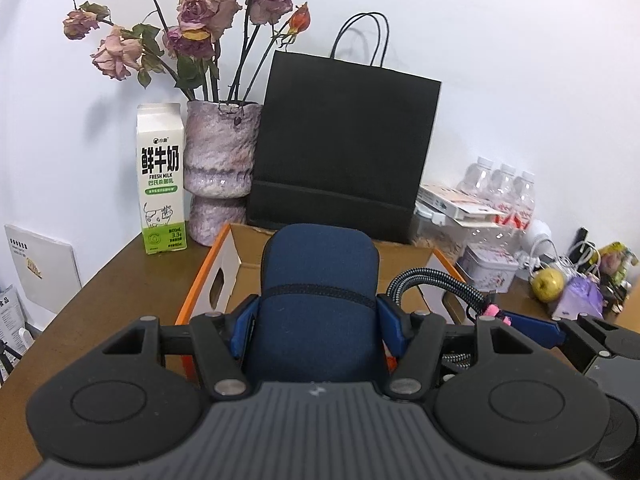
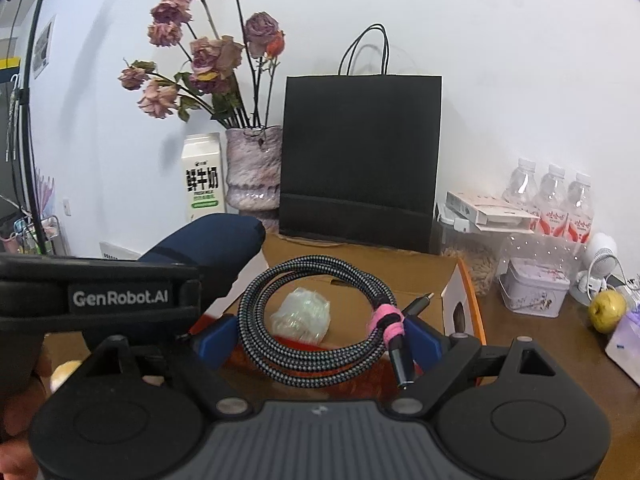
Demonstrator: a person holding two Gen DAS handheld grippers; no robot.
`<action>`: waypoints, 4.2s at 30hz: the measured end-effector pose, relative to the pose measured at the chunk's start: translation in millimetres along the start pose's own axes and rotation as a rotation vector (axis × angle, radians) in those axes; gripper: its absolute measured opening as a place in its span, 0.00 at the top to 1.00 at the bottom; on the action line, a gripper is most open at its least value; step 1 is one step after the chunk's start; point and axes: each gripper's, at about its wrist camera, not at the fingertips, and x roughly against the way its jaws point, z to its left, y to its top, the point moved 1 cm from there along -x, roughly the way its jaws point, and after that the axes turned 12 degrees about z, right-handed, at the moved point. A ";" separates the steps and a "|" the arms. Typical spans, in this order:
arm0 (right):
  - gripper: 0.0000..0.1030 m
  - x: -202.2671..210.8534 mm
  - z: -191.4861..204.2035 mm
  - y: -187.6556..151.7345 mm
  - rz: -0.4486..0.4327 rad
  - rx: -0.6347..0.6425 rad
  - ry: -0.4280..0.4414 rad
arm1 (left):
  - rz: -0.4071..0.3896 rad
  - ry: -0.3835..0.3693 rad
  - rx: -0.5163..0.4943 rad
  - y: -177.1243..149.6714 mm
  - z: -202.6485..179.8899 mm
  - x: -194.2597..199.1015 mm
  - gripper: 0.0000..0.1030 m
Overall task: Organize objects
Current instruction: 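Carry the navy pouch and black cable with both grippers toward the red box, then lower the pouch and cable into the red box and open both grippers, then raise both open grippers out of the box and back over the table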
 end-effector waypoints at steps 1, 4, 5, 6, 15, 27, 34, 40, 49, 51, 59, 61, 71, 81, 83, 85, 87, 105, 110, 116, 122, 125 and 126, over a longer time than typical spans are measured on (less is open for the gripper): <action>0.14 -5.0 -2.1 4.3 0.004 -0.003 0.001 | -0.001 0.003 0.003 3.8 -0.1 -3.9 0.39; 0.14 -18.9 -7.4 12.9 0.018 -0.013 0.003 | -0.003 0.011 0.016 14.6 0.7 -16.8 0.39; 0.14 -23.9 -9.1 15.8 0.021 -0.014 0.001 | -0.002 0.015 0.021 17.5 0.9 -21.6 0.39; 0.14 -28.0 -10.7 18.2 0.024 -0.016 -0.001 | 0.000 0.018 0.025 20.5 1.3 -26.4 0.39; 0.14 -62.5 -21.4 38.9 0.034 -0.039 -0.002 | 0.014 0.054 0.053 35.6 1.1 -63.1 0.39; 0.14 -99.5 -38.0 40.4 0.029 -0.096 -0.003 | 0.038 0.089 0.056 40.5 1.6 -101.0 0.39; 0.14 -105.3 -46.2 40.1 0.027 -0.104 -0.001 | 0.030 0.083 0.045 41.7 -0.6 -110.5 0.39; 0.07 -113.1 -47.8 37.3 0.055 -0.104 -0.017 | 0.024 0.092 0.062 40.6 1.7 -112.3 0.16; 0.00 -113.5 -49.1 34.8 0.069 -0.108 -0.019 | -0.016 0.130 0.069 42.0 2.3 -105.2 0.00; 0.00 -113.0 -48.8 34.7 0.067 -0.107 -0.020 | -0.016 0.131 0.070 41.8 2.4 -104.7 0.00; 0.00 -108.3 -46.1 34.9 0.068 -0.086 -0.025 | -0.024 0.116 0.076 41.4 3.4 -96.8 0.00; 0.00 -105.8 -45.5 35.2 0.068 -0.083 -0.028 | -0.028 0.108 0.078 41.4 3.5 -92.8 0.00; 0.00 -78.9 -40.6 34.6 0.050 -0.074 -0.002 | -0.045 0.095 0.078 38.1 6.8 -64.7 0.00; 0.00 -42.1 -34.5 19.7 0.024 -0.055 0.004 | -0.086 0.070 0.044 22.0 5.2 -21.8 0.00; 0.00 -34.5 -33.0 14.6 0.023 -0.050 0.006 | -0.092 0.065 0.037 17.8 5.3 -13.6 0.00; 0.00 -27.0 -31.4 9.7 0.021 -0.044 0.009 | -0.096 0.064 0.032 12.7 5.5 -5.3 0.00; 0.00 -19.0 -29.7 5.6 0.017 -0.041 0.012 | -0.096 0.064 0.026 7.4 6.2 1.8 0.00; 0.00 38.1 -15.8 -35.7 0.019 -0.009 0.011 | -0.081 0.052 -0.047 -38.5 9.8 50.2 0.00; 0.00 46.9 -14.1 -49.9 0.032 -0.013 0.009 | -0.067 0.041 -0.046 -50.1 13.0 56.7 0.00; 0.00 57.1 -14.1 -66.3 0.042 -0.025 0.003 | -0.061 0.029 -0.054 -67.4 14.5 67.1 0.00; 0.00 66.9 -12.4 -85.2 0.054 -0.021 -0.009 | -0.028 0.023 -0.057 -89.4 21.0 70.5 0.00; 0.00 71.8 -10.2 -95.0 0.063 -0.015 -0.013 | -0.014 0.023 -0.070 -100.3 23.5 73.3 0.00; 0.00 73.4 -9.6 -98.4 0.066 -0.013 -0.013 | -0.012 0.021 -0.078 -104.5 24.4 74.7 0.00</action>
